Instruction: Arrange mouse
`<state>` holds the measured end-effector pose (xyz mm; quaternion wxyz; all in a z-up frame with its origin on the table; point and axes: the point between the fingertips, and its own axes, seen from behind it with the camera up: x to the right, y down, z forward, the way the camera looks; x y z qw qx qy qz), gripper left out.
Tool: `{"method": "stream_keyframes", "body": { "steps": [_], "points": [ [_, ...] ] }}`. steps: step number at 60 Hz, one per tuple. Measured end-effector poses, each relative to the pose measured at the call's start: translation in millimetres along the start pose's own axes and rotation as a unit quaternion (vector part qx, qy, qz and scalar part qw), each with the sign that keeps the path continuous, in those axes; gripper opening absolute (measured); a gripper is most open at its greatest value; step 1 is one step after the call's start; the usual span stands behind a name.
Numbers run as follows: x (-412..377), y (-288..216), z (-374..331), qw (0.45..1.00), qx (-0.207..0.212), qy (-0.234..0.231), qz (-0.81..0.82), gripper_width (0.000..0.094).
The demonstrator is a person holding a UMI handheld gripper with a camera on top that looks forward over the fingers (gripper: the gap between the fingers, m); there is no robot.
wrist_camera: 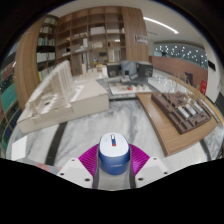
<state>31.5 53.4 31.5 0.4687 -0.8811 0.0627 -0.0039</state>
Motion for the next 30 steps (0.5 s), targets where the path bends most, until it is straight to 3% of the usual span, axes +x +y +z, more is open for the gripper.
{"method": "stream_keyframes", "body": {
  "steps": [8,15,23,30],
  "points": [
    [-83.7,-10.7,-76.5,0.998,0.045,-0.038,-0.013,0.0405],
    [-163.8,41.1,-112.9,0.996,0.034,-0.065,-0.054,0.0404],
    [-218.9,105.9,-114.6,0.992,-0.006,-0.090,-0.084,0.0406],
    [-212.2,139.3,-99.5,0.994,-0.033,-0.063,-0.085,0.0415]
  ]
}}
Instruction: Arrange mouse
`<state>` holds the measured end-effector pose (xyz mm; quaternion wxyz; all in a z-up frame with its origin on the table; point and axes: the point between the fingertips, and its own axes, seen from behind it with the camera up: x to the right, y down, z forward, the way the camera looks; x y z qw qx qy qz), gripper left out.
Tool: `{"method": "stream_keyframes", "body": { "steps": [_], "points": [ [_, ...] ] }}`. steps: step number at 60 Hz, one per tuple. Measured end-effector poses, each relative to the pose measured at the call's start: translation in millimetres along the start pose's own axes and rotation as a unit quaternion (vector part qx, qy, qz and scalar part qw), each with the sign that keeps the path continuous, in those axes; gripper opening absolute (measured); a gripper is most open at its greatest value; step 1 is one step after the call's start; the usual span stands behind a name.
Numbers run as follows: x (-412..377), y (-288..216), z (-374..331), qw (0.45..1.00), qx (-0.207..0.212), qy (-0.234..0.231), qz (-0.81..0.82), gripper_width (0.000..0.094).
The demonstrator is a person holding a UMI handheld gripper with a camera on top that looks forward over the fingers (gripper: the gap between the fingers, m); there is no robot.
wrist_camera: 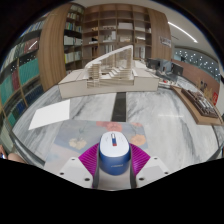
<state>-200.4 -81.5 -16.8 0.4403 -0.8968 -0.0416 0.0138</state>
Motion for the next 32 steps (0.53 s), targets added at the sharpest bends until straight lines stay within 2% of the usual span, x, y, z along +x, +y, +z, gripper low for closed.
{"method": "stream_keyframes", "body": {
  "steps": [2,10,12,16,28,29,30,32],
  "points": [
    [0.4,-3.9,0.3,1.000,0.014,-0.003,0.008,0.0427],
    [1.5,1.2,0.6,0.999,-0.020,-0.026,-0.002,0.0587],
    [4.7,3.8,-2.5,0.999,-0.034,-0.030,0.005,0.0712],
    [12.7,0.3,-17.1,0.998,-0.037,-0.044,0.021,0.0847],
    [67.2,3.4,-83.5,0.997,-0.010,-0.065,0.041,0.0842],
    [73.6,5.7,-88.5,0.997,-0.009,-0.063,0.044,0.0884],
    [80.8,8.1,-92.9,0.997,-0.007,-0.061,0.047,0.0840],
    [95.3,12.0,-100.4,0.997,-0.005,-0.054,0.055,0.0837]
  ]
}}
